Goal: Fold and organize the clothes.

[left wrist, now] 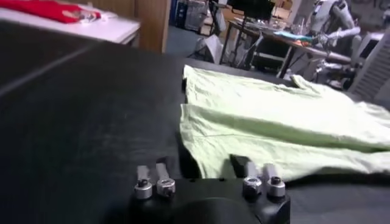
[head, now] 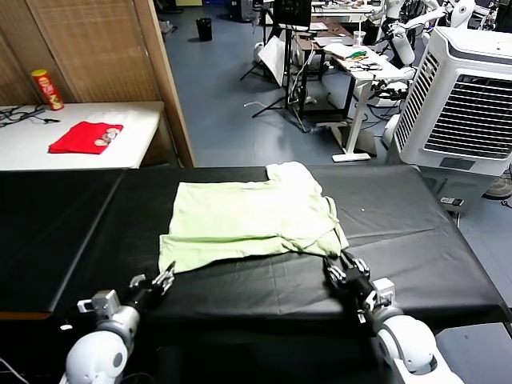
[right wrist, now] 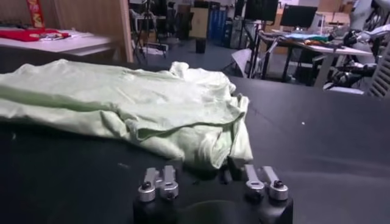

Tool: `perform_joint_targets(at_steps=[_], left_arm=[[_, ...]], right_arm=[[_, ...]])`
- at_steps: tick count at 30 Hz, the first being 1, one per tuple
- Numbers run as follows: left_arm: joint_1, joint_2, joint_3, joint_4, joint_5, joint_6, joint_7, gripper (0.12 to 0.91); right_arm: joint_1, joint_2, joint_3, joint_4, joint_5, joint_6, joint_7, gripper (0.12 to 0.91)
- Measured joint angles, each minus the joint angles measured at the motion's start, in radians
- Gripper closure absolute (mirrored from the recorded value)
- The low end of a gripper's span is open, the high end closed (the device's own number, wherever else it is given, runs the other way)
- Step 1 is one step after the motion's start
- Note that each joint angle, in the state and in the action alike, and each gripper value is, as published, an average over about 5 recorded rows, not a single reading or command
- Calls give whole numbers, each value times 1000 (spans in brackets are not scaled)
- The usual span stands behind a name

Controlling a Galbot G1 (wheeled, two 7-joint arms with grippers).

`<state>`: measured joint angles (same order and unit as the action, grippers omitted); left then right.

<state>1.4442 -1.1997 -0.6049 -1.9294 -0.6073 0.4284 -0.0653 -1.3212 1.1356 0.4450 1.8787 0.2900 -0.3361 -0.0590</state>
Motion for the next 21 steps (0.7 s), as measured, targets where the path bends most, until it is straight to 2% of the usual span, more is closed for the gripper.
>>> perform_joint_targets(at_steps=[3, 6, 11, 21], left_arm=[[9, 10, 4, -11, 48, -3, -1, 846], [20, 28, 8, -24, 102, -12, -1, 903], [44, 72, 6, -51, 164, -20, -1, 904], [164, 169, -31, -158, 170, -6, 3, 904]], right_arm=[[-3, -12, 6, 18, 40, -38, 19, 900], [-16, -25, 17, 46, 85, -89, 35, 904], [-60, -49, 40, 108, 108, -149, 49, 904], [-248, -51, 104, 255, 59, -186, 70, 904]])
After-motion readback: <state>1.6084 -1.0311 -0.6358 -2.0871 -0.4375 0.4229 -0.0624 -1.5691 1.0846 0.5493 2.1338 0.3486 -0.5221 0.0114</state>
